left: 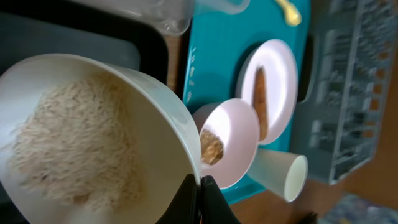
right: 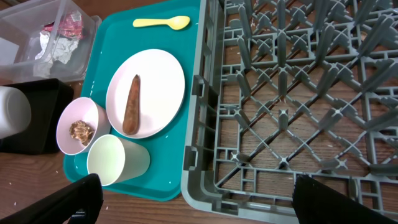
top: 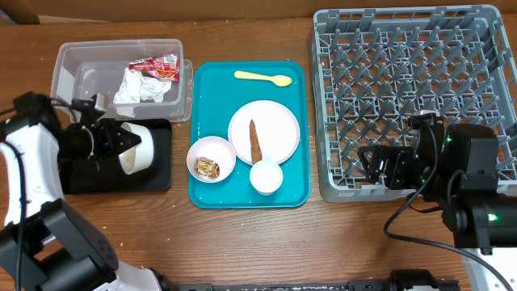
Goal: Sort waste into correct bins and load items into the dishwasher
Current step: 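Lift the rice bowl with the left gripper over the black tray, then tilt the bowl with the left gripper to pour rice onto the black tray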
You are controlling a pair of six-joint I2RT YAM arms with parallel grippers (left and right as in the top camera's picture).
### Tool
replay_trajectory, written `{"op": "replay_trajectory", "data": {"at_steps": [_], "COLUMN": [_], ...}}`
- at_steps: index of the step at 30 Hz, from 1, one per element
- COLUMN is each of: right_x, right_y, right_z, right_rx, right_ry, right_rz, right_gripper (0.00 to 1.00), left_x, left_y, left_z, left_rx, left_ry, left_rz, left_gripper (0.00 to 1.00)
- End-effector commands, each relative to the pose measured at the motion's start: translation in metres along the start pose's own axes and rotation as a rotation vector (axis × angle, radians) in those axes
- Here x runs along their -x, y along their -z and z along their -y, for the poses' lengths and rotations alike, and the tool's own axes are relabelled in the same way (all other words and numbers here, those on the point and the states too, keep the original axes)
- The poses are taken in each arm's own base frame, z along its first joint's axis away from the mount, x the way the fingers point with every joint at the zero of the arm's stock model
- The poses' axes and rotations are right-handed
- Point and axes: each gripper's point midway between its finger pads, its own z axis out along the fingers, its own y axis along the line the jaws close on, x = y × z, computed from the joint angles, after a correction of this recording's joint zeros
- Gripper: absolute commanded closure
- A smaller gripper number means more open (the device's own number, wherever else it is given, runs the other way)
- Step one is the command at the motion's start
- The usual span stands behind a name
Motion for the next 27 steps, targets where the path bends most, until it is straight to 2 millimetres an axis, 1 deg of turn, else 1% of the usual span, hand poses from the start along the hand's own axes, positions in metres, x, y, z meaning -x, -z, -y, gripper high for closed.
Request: {"op": "replay_trajectory", "data": {"at_steps": [1,7,16,20,24,27], "right_x": [0.006,0.006,0.003,0.002,0.002,0.002], "right_y": [0.004,0.004,0.004,0.004,0.004,0.004], "right_z": [-0.003,-0.003,-0.002,-0.002,-0.002,-0.002], "right_rx": [0.008,0.008,0.006,0.005,0.004,0.004], "right_ry": [0.003,0.003,-0.002,-0.003,-0.003,-0.003], "right_rz": [0.020,0.020,0.007,0.004,0.004,0.004], "right_gripper": [0.00,0.00,0.00,0.00,0.00,0.00], "left_x": [0.011,0.022,0.021,0.023,0.024,0.026], "left_y": [0.017,0.040,0.052,0.058,0.064,0.073], "left_z": [0.026,0.035,0.042,0.039,0.030,0.028], "left_rx": [-0.229,-0.370,-0.453,-0.463,-0.468,-0.519], "left_ry": [-0.011,0.000,0.094,0.105,0.133,0.174], "left_rz": [0.121,0.224,0.239,0.261,0.283,0.311], "left_gripper": [0.96,0.96,0.96,0.96,0.96,0.96]}}
